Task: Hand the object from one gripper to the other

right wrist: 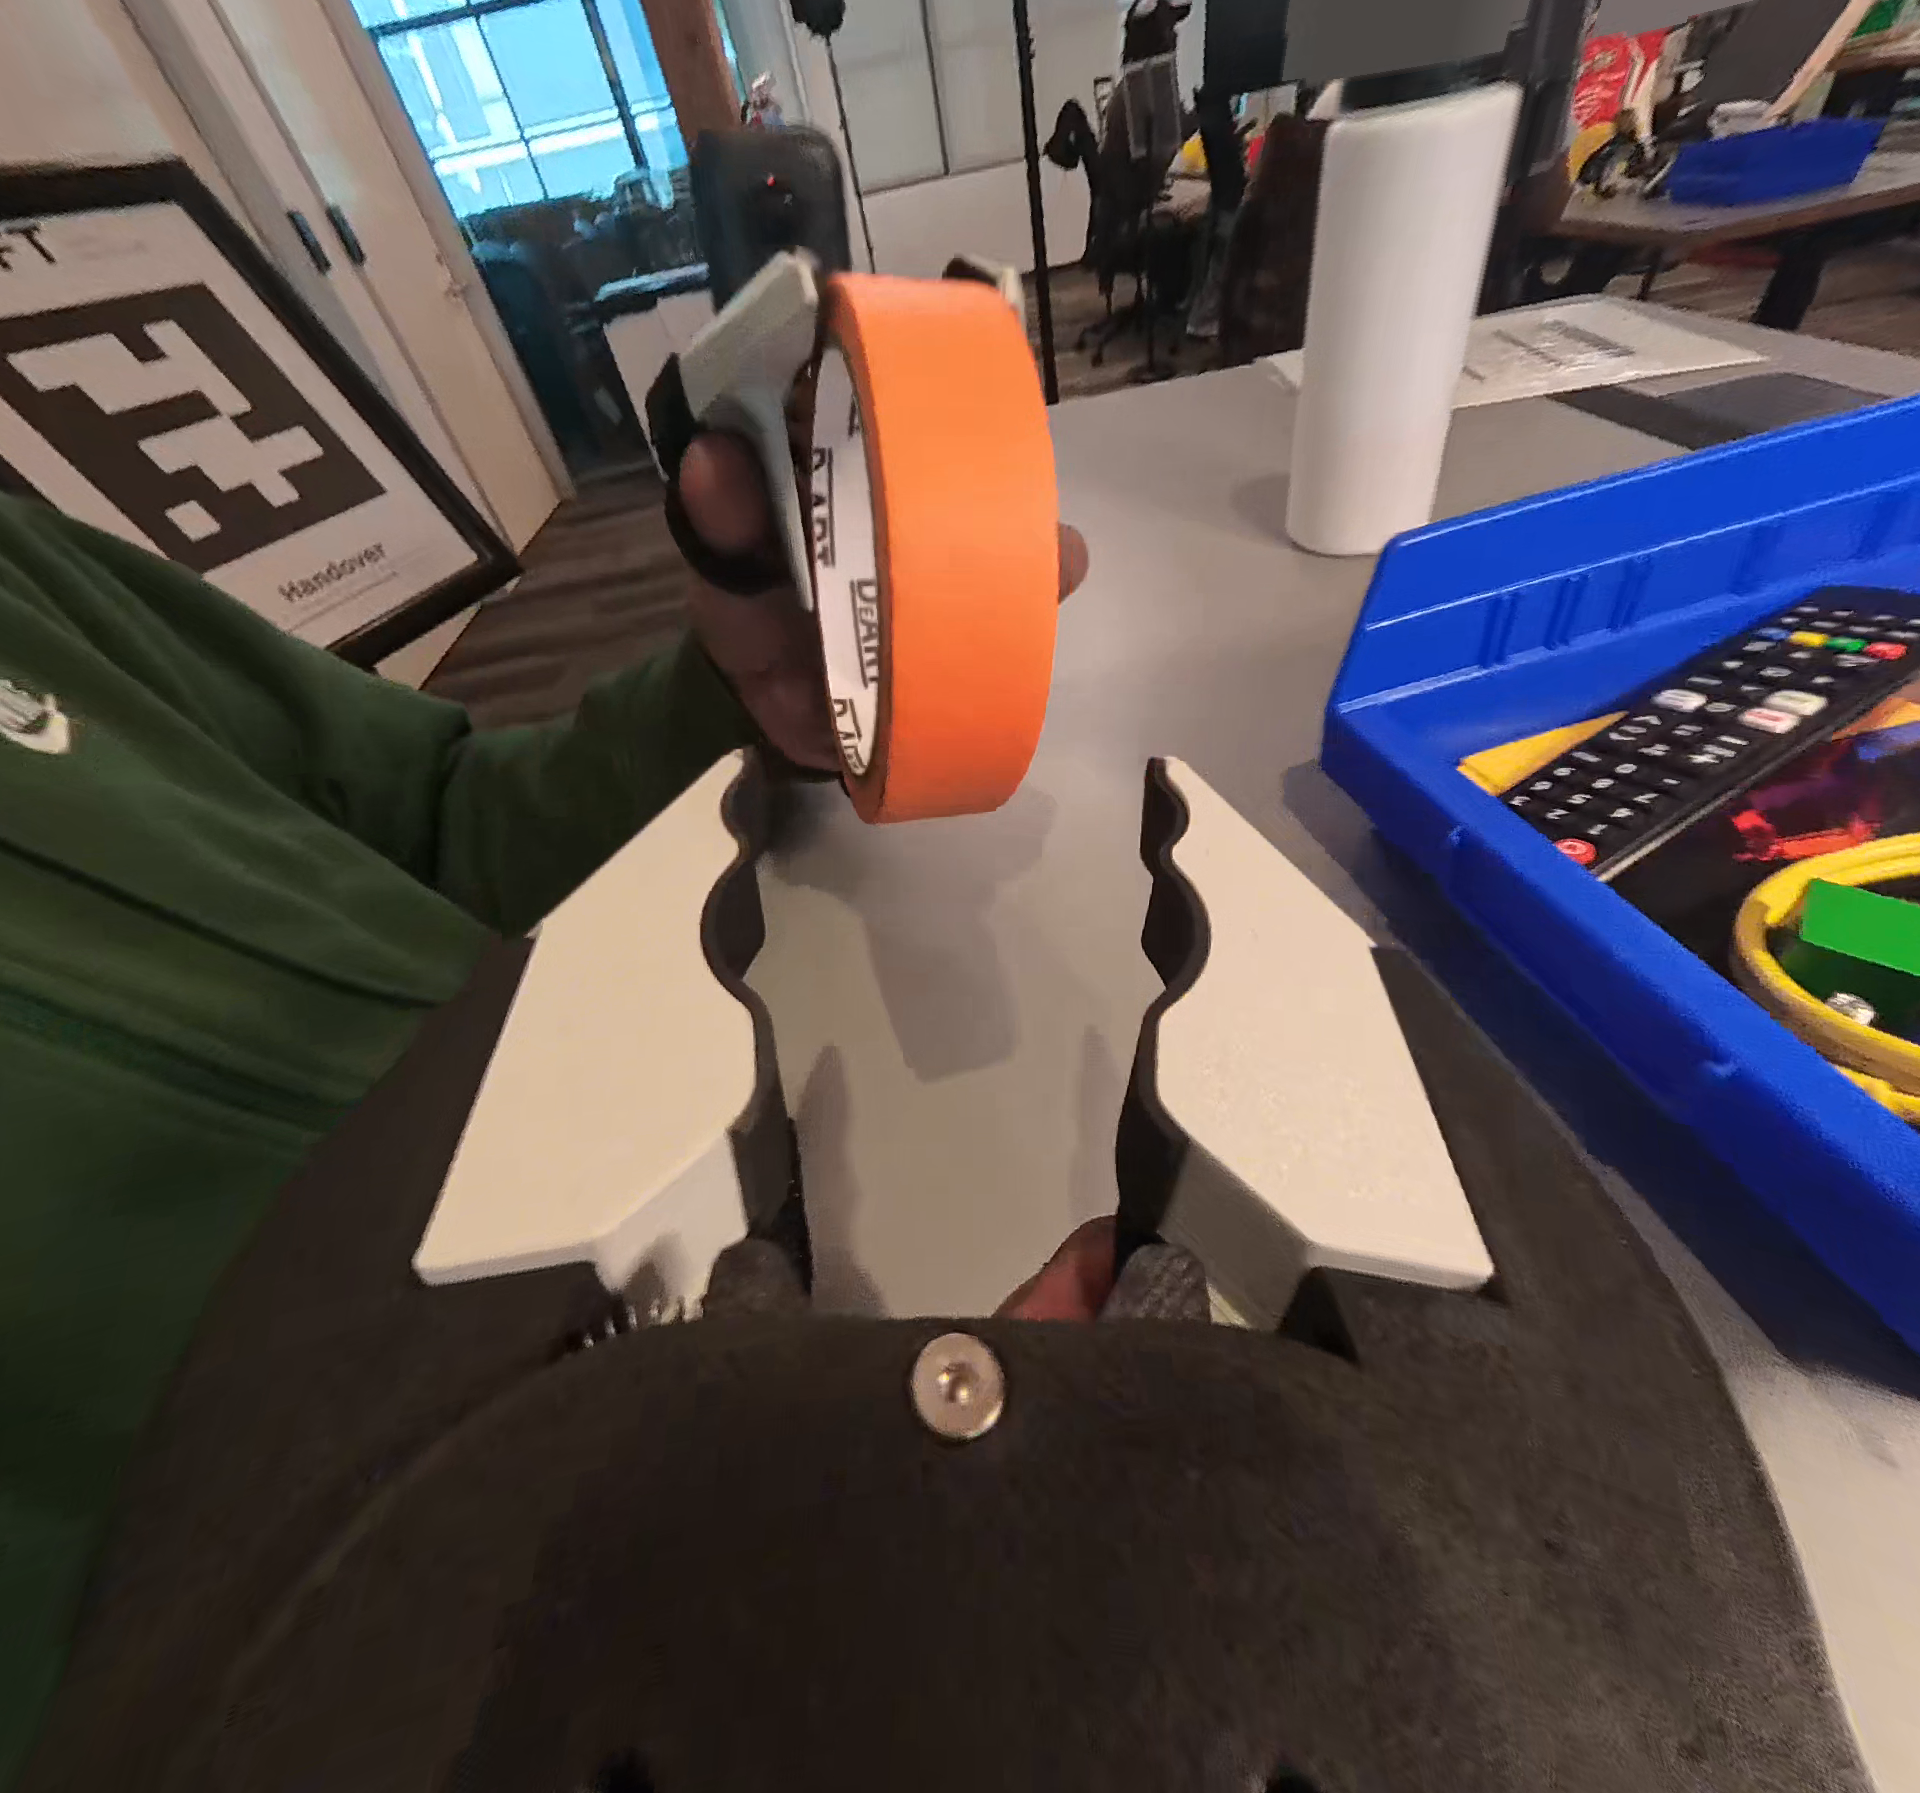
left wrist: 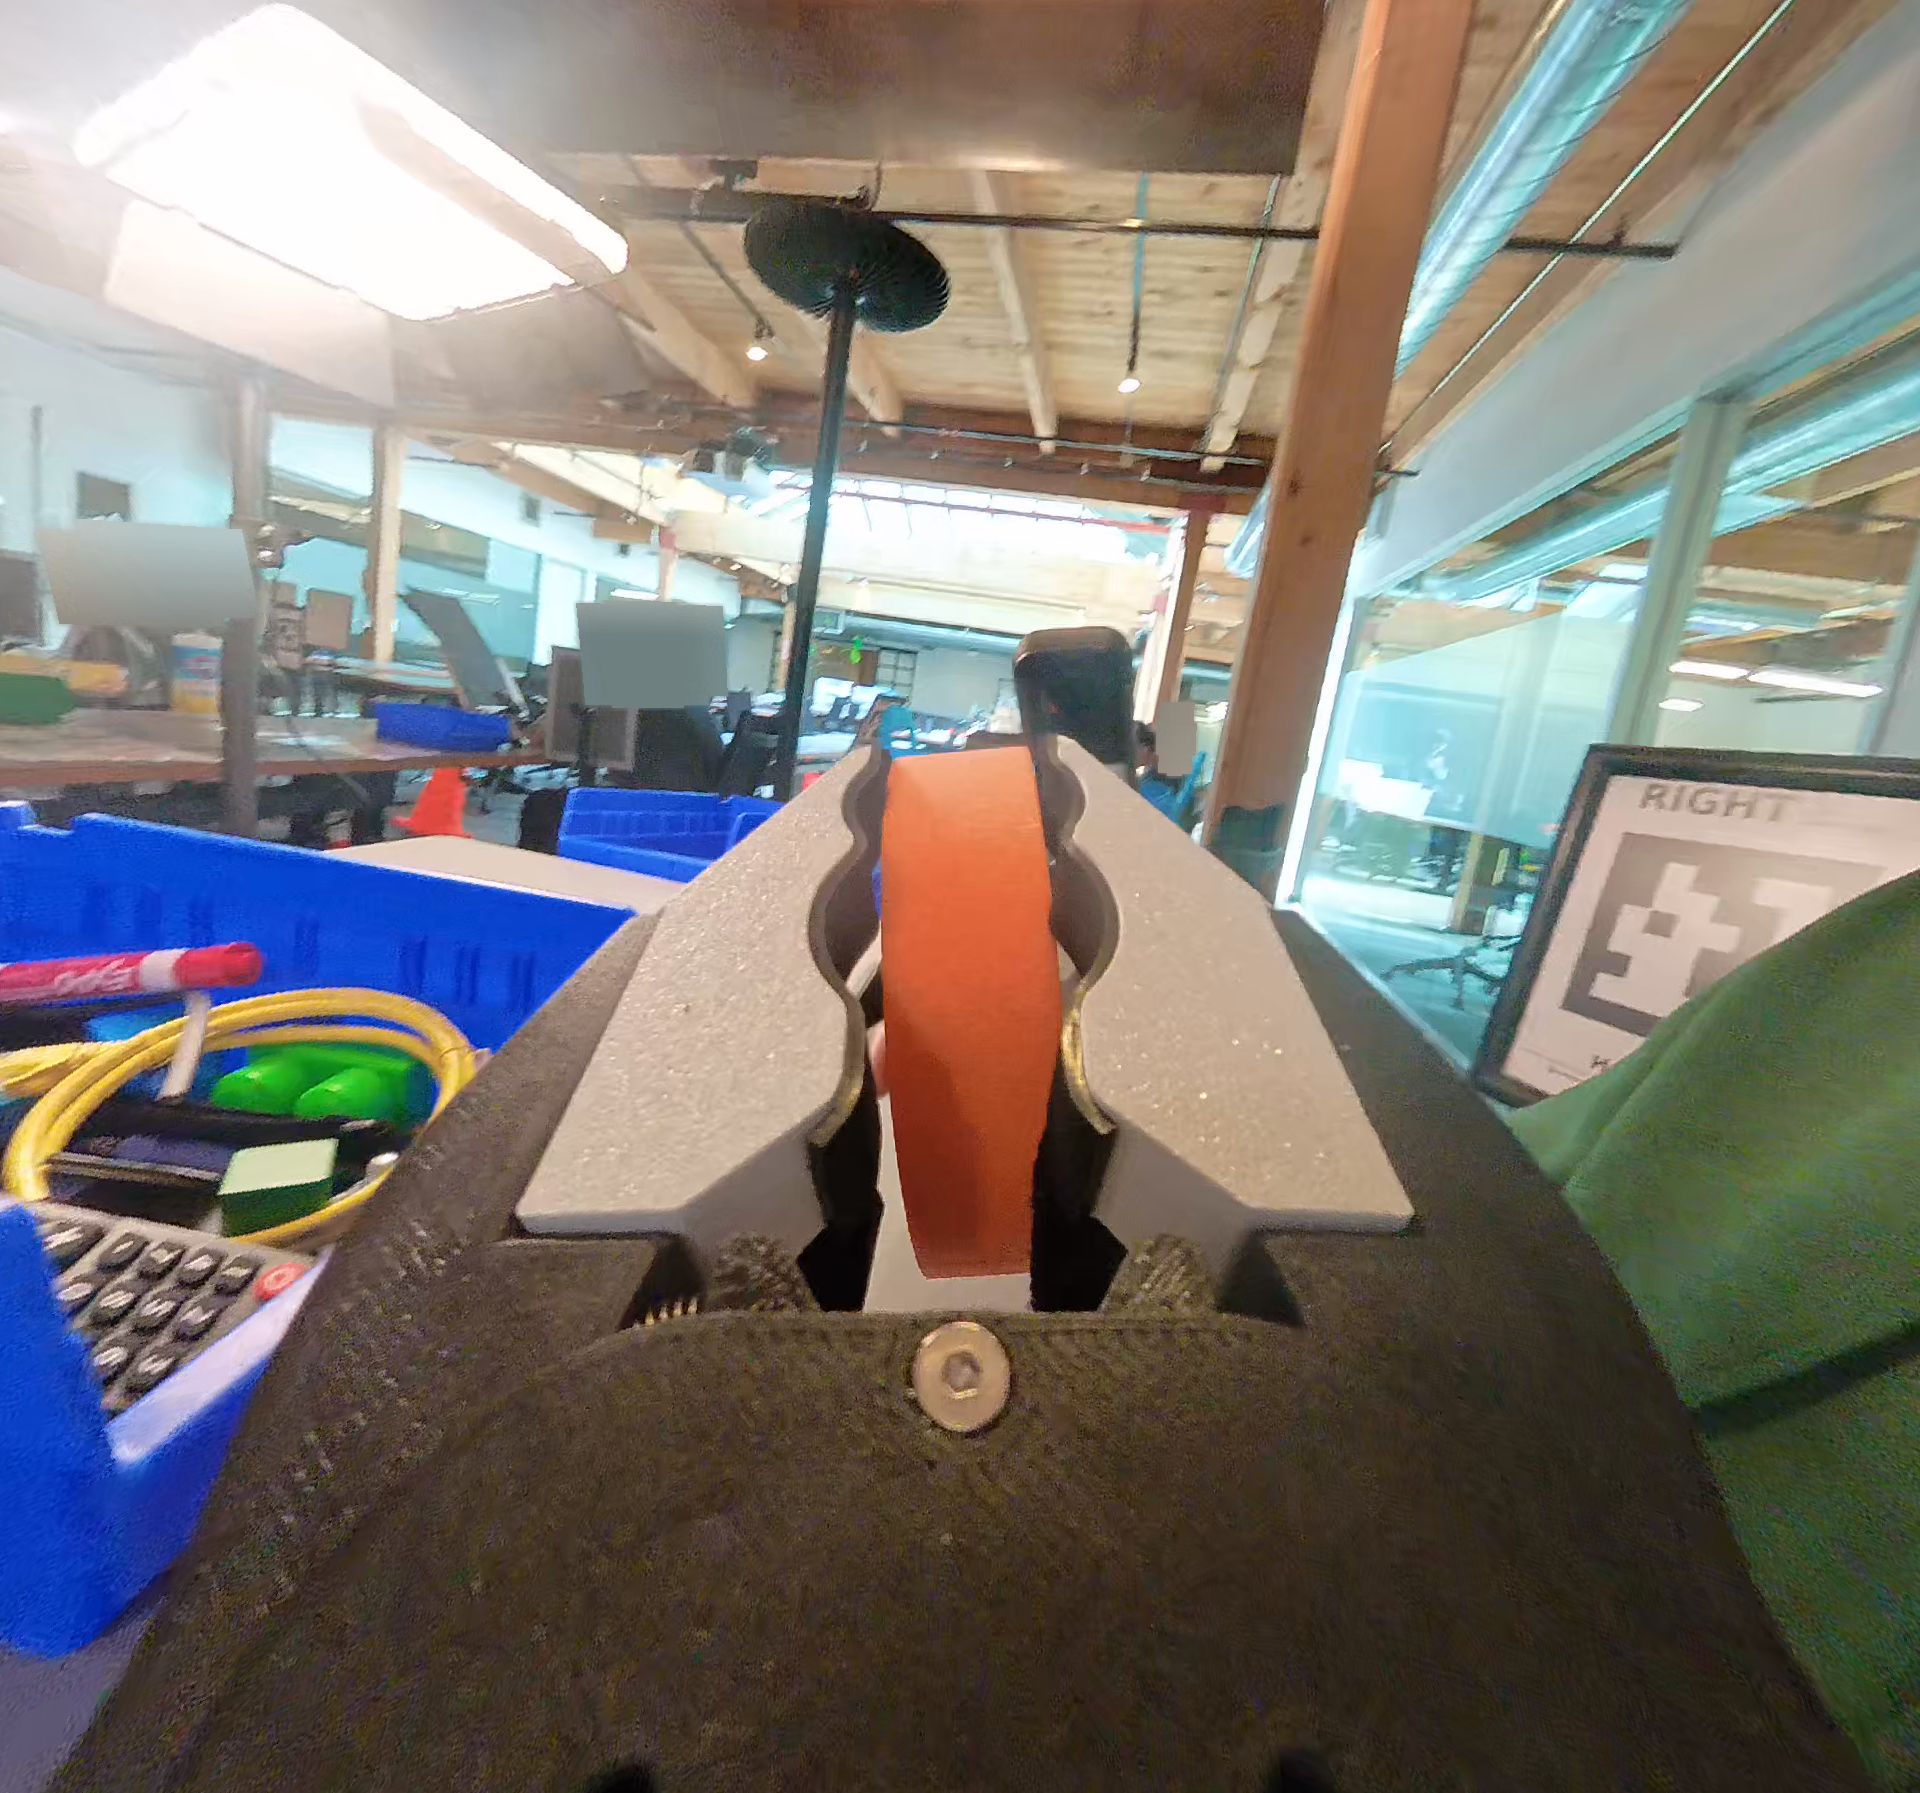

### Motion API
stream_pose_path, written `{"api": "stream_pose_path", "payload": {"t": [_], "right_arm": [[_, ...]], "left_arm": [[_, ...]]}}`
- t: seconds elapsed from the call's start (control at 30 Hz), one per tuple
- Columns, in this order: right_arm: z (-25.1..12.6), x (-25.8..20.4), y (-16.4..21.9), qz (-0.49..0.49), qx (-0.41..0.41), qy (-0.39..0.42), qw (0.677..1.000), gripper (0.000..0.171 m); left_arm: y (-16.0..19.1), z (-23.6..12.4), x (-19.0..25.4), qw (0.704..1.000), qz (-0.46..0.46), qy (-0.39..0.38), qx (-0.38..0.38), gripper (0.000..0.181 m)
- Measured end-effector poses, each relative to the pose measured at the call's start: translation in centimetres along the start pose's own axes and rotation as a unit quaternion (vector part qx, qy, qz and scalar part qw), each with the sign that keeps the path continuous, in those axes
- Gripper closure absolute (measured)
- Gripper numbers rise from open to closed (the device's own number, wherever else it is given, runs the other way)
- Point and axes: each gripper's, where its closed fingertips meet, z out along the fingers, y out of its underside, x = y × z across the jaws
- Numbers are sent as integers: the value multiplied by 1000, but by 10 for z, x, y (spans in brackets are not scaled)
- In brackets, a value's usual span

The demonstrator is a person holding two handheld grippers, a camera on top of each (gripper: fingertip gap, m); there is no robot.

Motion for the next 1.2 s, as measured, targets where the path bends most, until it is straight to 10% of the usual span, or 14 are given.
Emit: {"api": "stream_pose_path", "payload": {"t": [0.3, 0.43, 0.57, 0.67, 0.83, 1.2], "right_arm": [[20, -16, 0, -89, -1, 2, 996, 138], [10, 12, -7, -188, -5, 120, 975, 141], [-14, 53, -30, -329, -5, 320, 889, 142], [-34, 73, -42, -463, -52, 463, 754, 142], [-27, 68, -43, -613, -128, 505, 594, 142], [17, 37, -17, -723, -134, 398, 549, 142]], "left_arm": [[-6, -1, 11, 997, -57, 50, 29, 153], [-8, -1, -17, 997, -66, -33, 40, 120], [-9, -9, -49, 988, -39, -141, 43, 96], [-1, -8, -57, 984, -45, -170, 23, 92], [11, -9, -68, 969, -196, -150, 25, 92], [34, -13, -81, 916, -381, -125, 17, 95]]}}
